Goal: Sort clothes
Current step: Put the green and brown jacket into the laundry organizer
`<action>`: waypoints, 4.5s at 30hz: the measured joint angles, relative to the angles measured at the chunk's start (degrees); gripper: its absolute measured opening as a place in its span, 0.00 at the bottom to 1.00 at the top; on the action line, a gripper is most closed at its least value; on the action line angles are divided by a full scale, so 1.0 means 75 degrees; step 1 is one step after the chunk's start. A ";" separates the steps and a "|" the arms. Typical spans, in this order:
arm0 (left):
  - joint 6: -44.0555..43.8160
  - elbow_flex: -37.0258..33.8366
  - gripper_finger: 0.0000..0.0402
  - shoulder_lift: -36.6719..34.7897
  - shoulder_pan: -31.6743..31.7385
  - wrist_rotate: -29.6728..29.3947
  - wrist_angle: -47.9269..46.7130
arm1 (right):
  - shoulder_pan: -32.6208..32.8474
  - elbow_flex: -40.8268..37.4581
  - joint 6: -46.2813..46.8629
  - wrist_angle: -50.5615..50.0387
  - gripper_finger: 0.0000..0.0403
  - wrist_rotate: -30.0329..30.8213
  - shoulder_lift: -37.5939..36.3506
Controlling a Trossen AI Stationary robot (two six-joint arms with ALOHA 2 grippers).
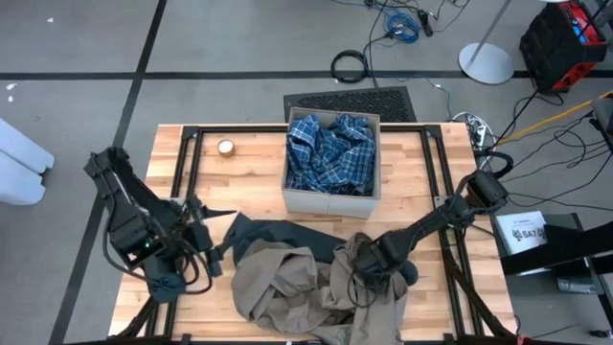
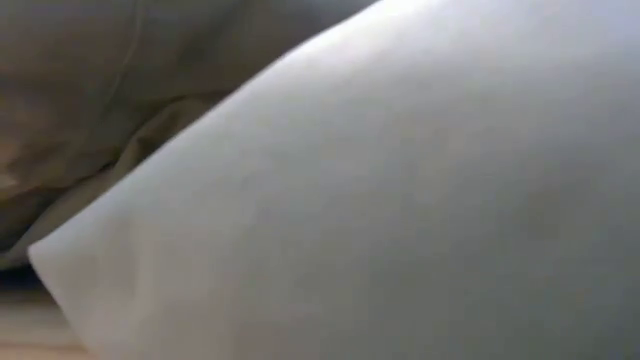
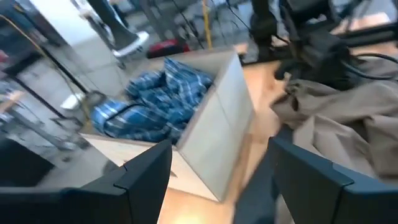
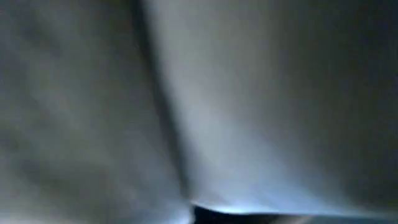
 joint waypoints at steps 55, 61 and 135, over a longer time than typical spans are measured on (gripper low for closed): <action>-0.1015 -0.0006 0.69 0.0675 -0.0227 -0.1916 -0.0228 | 0.1470 1.0480 -1.5717 0.8642 0.02 0.9489 -0.0922; -0.1987 -0.0006 0.69 0.0804 -0.0148 0.0401 0.0042 | 0.1278 1.0486 -1.7020 0.9813 0.02 0.9014 -0.1038; 0.7153 0.1654 0.00 0.0466 0.6383 0.6143 1.0001 | -0.1538 1.0483 -1.5219 0.8780 0.02 0.6139 -0.1291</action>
